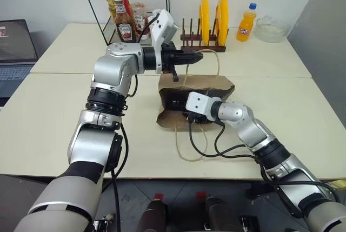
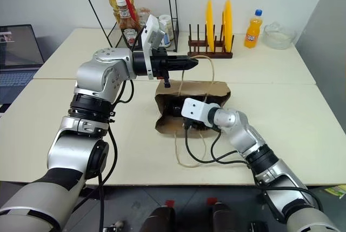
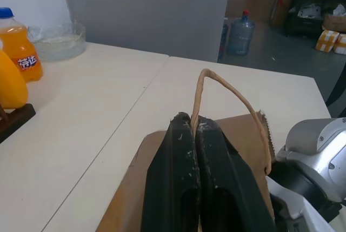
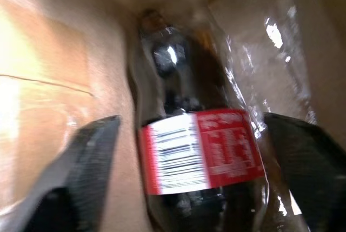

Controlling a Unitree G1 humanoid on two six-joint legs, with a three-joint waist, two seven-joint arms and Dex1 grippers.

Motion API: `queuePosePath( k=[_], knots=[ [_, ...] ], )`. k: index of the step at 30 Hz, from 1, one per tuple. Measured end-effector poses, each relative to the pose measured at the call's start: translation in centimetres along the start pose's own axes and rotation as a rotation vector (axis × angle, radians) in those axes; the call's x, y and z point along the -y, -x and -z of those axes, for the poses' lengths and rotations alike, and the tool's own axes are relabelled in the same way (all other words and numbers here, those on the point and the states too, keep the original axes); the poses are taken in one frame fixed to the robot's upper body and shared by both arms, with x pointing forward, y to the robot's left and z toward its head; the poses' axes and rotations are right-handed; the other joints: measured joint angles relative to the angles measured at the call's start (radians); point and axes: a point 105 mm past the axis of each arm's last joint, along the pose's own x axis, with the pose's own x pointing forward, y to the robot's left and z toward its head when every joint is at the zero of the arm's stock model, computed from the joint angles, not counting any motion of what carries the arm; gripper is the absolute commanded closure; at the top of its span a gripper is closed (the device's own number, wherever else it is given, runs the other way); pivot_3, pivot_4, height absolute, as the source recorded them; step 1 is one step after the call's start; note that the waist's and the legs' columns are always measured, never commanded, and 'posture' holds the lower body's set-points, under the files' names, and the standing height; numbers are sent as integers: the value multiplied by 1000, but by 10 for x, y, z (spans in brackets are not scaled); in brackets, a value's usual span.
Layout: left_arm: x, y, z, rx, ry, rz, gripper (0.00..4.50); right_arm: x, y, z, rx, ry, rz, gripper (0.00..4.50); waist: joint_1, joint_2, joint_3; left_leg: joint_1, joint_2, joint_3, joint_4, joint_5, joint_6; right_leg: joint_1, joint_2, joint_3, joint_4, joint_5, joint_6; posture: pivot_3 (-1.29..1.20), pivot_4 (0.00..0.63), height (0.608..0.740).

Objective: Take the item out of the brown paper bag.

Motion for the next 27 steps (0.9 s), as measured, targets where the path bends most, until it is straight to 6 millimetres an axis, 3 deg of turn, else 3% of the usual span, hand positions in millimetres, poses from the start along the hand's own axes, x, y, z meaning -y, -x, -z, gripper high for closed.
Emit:
queuePosePath(
  k=[12,15,17,21,27],
  knots=[
    [1,-2,0,5,-1,5,4500,4,-15,13,-58,38,-39,27,-9,0,0,2,0,0,0,0,0,1,0,0,2,0,0,0,150,740],
    [1,-3,0,7,-3,4,4500,3,-18,16,-65,28,-64,559,-11,0,0,4,0,1,0,0,0,3,0,1,3,0,0,0,150,740],
    [1,-3,-1,10,-10,3,4500,4,-18,18,-64,22,-67,1148,-11,0,0,4,0,0,1,0,0,3,0,1,3,0,0,0,150,740],
    [1,-3,-1,11,-13,-2,4500,6,-16,16,-51,23,-64,1223,-11,0,0,4,0,0,1,0,0,3,0,1,3,0,0,0,150,740],
    [-7,-1,3,0,-25,-62,4500,3,2,19,-31,26,-43,1223,-4,0,0,1,0,0,1,0,0,1,-1,0,2,0,0,0,150,740]
  ],
)
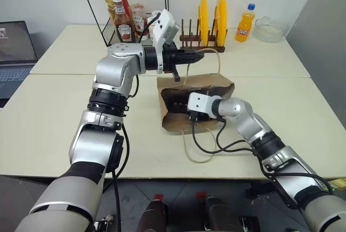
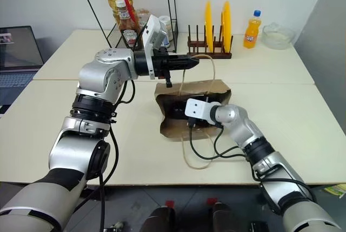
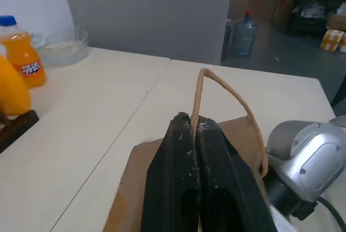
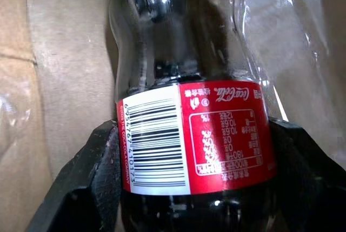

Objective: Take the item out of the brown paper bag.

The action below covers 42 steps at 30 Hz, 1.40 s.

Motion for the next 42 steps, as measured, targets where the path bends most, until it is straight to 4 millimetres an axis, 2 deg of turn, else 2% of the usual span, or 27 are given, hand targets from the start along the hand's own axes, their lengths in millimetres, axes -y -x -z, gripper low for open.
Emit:
queuePosePath(
  k=[8,12,17,20,23,26,28,32,34,35,37,39,42],
  knots=[
    [-10,0,9,-19,-2,-62,4500,-19,34,-24,134,22,-1,1223,0,0,0,-2,0,0,0,0,0,-1,0,0,-1,0,0,0,150,740],
    [-12,0,9,-20,-11,-68,4500,-14,51,-32,215,-42,53,1223,3,0,0,-2,0,0,0,0,0,-1,0,0,-1,0,0,0,150,740],
    [-14,0,12,-26,-11,-74,4500,-13,93,-33,350,-182,77,1223,8,0,0,-3,0,0,0,0,1,-1,0,0,-3,0,0,0,150,740],
    [-15,1,13,-29,-13,-79,4500,-9,116,-34,387,-196,97,1223,8,0,0,-2,0,0,0,-2,3,0,0,0,-2,0,0,0,150,740],
    [-14,0,13,-27,-14,-74,4500,-3,127,-34,386,-195,128,1223,6,0,0,-1,0,0,0,-2,4,0,1,0,-1,0,0,0,150,740],
    [-13,-1,13,-26,-14,-68,4500,-3,128,-33,382,-217,135,1223,3,0,0,-1,0,0,0,-2,4,0,2,-1,-1,0,0,0,150,740],
    [-14,0,14,-27,-12,-67,4500,8,135,-33,391,-266,203,1223,4,1,1,-1,0,0,0,-2,4,0,1,0,-1,0,0,0,150,740],
    [-15,0,15,-30,-14,-72,4500,58,171,-29,375,-277,464,1223,9,2,1,-2,0,0,0,-1,2,0,-1,0,-1,0,0,0,150,740],
    [-15,1,16,-32,-12,-74,4500,83,193,-18,296,-248,609,1223,10,2,1,-2,0,0,0,-1,2,0,-1,0,-2,0,0,0,150,740],
    [-16,1,16,-33,-11,-75,4500,92,200,-5,204,-232,655,1223,12,2,1,-2,-1,0,0,-1,3,0,0,-1,-2,0,0,0,150,740],
    [-16,1,17,-34,-9,-76,4500,96,203,22,47,-250,671,1223,12,2,1,-2,-1,1,0,-2,4,0,0,0,-2,0,0,0,150,740],
    [-16,0,18,-35,-9,-77,4500,87,199,66,-143,-359,632,1223,11,2,1,-2,-1,1,0,-2,4,0,0,0,-2,0,0,0,150,740],
    [-16,-2,18,-31,-17,-73,4500,57,190,108,-314,-476,494,1223,9,5,3,-2,-1,3,0,-2,4,-1,0,0,-2,0,0,0,150,740]
  ],
)
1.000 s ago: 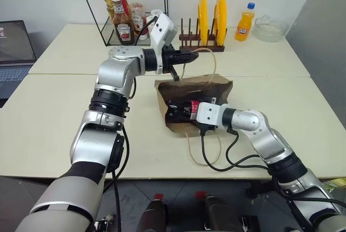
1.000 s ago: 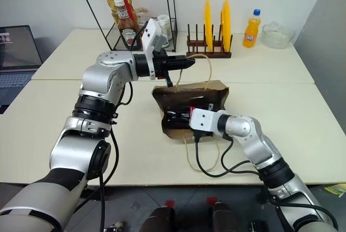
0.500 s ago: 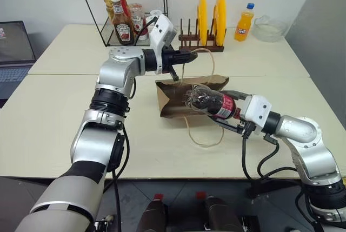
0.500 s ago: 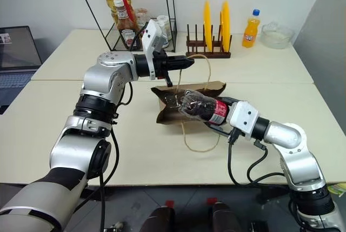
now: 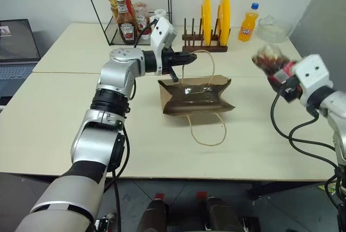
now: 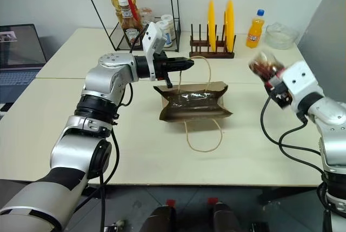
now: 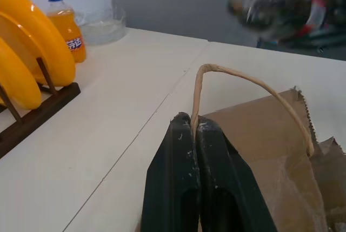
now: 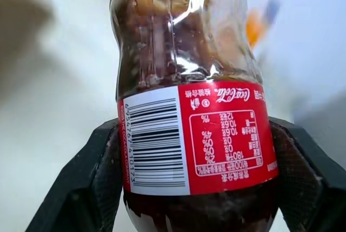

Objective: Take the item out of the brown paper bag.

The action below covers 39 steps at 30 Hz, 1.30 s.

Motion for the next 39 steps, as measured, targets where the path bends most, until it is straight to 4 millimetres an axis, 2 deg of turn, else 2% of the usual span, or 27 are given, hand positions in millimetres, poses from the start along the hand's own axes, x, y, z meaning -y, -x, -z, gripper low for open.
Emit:
queuePosePath(
  k=[3,8,9,10,12,17,19,23,26,30,34,35,39],
  knots=[
    [0,-1,-2,2,-6,2,4500,-12,-4,25,-117,19,-111,1223,-6,1,1,0,0,2,0,0,0,0,0,1,0,0,0,0,150,740],
    [1,-2,-2,2,-7,1,4500,-26,-9,48,-208,-5,-217,1223,-11,1,1,1,0,1,0,0,0,0,1,0,1,0,0,0,150,740],
    [0,-1,-2,1,-7,-1,4500,-26,-11,50,-213,-11,-224,873,-11,1,1,1,0,1,1,0,0,0,1,1,1,0,0,0,150,740],
    [0,-1,-2,1,-8,-3,4500,-25,-12,49,-211,-10,-224,494,-12,1,1,1,0,1,1,0,0,0,1,1,1,0,0,0,150,740],
    [0,-1,-3,2,-11,-5,4500,-23,-15,46,-205,-11,-221,15,-13,1,1,1,0,1,1,0,0,0,1,0,1,0,0,0,150,740],
    [-5,3,-2,-4,-28,-41,4500,-27,-16,39,-172,-12,-235,15,-11,1,1,0,1,1,1,0,0,0,0,0,1,0,0,0,150,740],
    [-8,4,-3,-1,-37,-59,4500,-28,-15,26,-121,-23,-233,15,-11,1,1,0,1,0,1,1,-2,0,0,0,1,0,0,0,150,740],
    [-16,8,4,-8,-30,-109,3658,-34,-6,-10,19,-34,-218,0,-10,2,1,0,1,0,1,1,-2,0,0,0,1,0,0,0,150,740],
    [-25,15,11,-20,-2,-148,2753,-43,-2,-26,104,-71,-200,0,-10,1,1,0,1,-1,1,1,-2,0,0,-1,1,0,0,0,150,740],
    [-30,22,9,-14,3,-168,1471,-55,-1,-41,182,-119,-182,0,-9,2,1,0,1,-1,1,1,-2,0,0,-1,1,0,0,0,150,740],
    [-37,32,8,-23,-5,-198,225,-57,-4,-39,196,-162,-139,0,-8,2,1,0,1,-1,1,1,-2,0,0,-1,1,0,0,0,150,740],
    [-39,35,7,-24,-7,-210,15,-58,-5,-38,203,-166,-127,0,-9,2,1,0,1,0,1,1,-2,0,0,-1,1,0,0,0,150,740],
    [-46,53,-11,10,-41,-271,15,-55,-7,-40,244,-176,-84,0,-11,2,1,0,1,0,1,1,-2,0,1,0,1,0,0,0,150,740]
  ],
)
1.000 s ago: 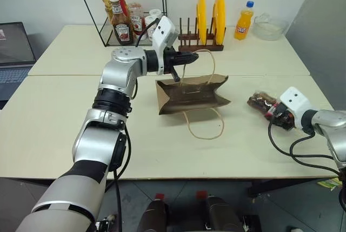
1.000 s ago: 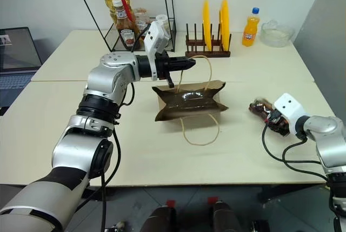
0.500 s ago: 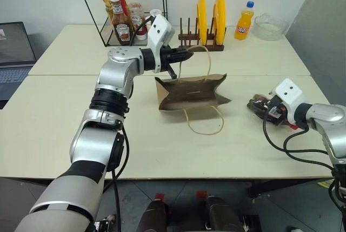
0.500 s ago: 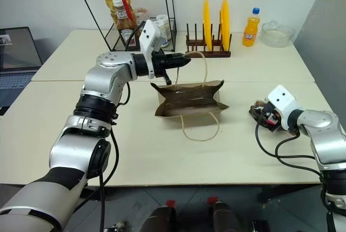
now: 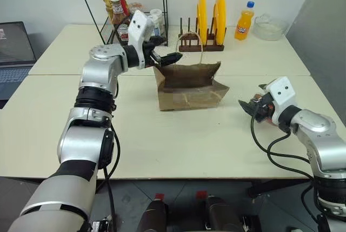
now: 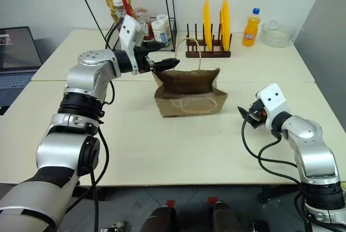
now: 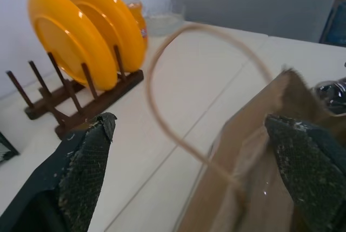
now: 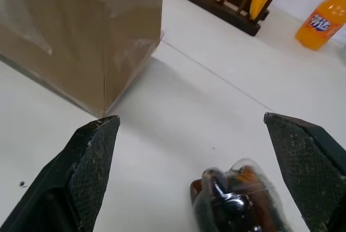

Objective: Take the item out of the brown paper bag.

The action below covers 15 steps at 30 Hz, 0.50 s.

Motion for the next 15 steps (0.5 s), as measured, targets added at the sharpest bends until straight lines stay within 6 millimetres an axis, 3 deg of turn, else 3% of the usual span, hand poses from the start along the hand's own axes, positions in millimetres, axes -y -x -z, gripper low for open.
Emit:
queuePosePath(
  k=[3,5,9,12,15],
  knots=[
    [-3,14,-10,37,-8,-38,15,1,1,0,25,-3,20,0,0,0,0,0,1,0,0,0,0,0,0,0,0,0,0,0,150,740],
    [-6,25,-6,45,-1,-90,15,-1,3,6,25,-7,20,0,1,1,0,0,1,0,0,0,-1,0,-1,1,1,0,0,0,150,740],
    [-11,45,16,34,53,-232,15,-11,4,19,17,-56,18,0,1,1,0,1,2,0,1,0,0,0,-1,2,3,0,0,0,150,740],
    [-14,76,41,16,94,-385,15,-19,5,26,24,-107,35,0,-4,1,-1,2,3,1,0,0,0,0,-1,3,3,0,0,0,150,740],
    [-5,115,79,-51,151,-524,15,-26,8,28,47,-168,74,0,-7,2,-2,3,3,1,-1,0,0,0,-1,4,3,0,-1,0,150,740]
  ],
)
